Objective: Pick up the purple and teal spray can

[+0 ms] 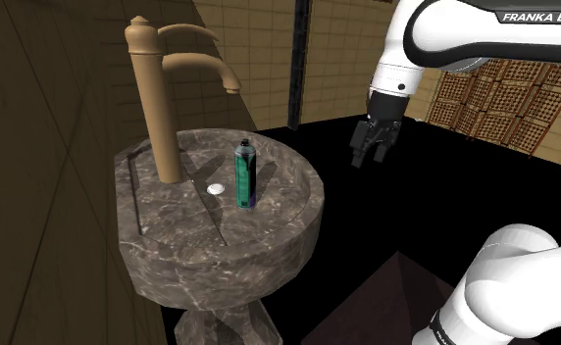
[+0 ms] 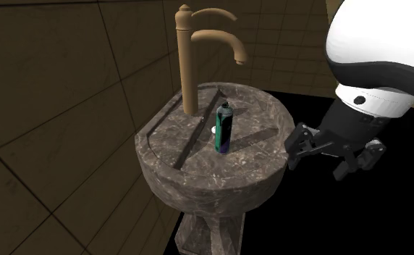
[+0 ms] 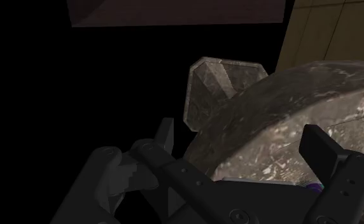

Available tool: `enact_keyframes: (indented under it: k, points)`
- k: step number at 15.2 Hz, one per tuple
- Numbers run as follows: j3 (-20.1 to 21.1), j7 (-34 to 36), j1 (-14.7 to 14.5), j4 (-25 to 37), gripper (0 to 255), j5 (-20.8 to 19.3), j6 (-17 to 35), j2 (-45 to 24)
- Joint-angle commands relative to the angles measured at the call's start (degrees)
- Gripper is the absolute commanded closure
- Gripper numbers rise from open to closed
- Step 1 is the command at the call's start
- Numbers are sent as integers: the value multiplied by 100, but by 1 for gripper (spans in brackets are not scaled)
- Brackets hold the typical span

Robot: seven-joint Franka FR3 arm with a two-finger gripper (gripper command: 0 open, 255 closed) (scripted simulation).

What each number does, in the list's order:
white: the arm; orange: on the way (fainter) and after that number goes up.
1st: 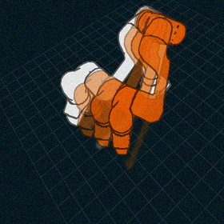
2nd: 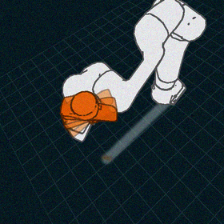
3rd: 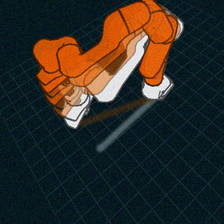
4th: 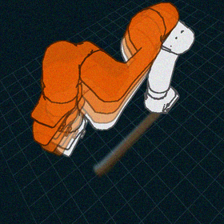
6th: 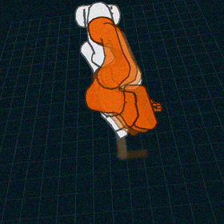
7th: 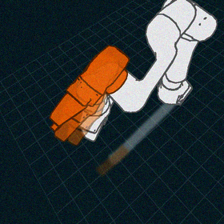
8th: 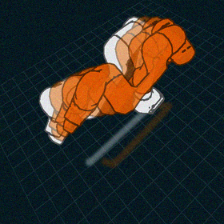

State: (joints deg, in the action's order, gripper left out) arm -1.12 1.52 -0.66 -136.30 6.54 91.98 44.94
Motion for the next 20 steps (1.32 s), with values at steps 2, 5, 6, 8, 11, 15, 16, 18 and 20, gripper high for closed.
enact_keyframes:
  k: [2, 5, 6, 8, 11, 15, 16, 18, 20]
  points:
    - [110, 111, -29, 18, 0, 58, 172, -84]
    - [442, 442, -98, 114, 0, 194, 682, -373]
    - [552, 552, -116, 160, 0, 226, 848, -481]
    - [772, 774, -140, 275, 0, 269, 1173, -712]
    - [1102, 1119, -150, 501, 0, 273, 1636, -1092]
    - [1543, 1615, -114, 901, 0, 150, 2194, -1655]
    - [1653, 1748, -96, 1018, 0, 92, 2320, -1804]
    - [1879, 2027, -48, 1274, 0, -56, 2553, -2113]
    - [2105, 2326, 8, 1559, 0, -254, 2758, -2436]
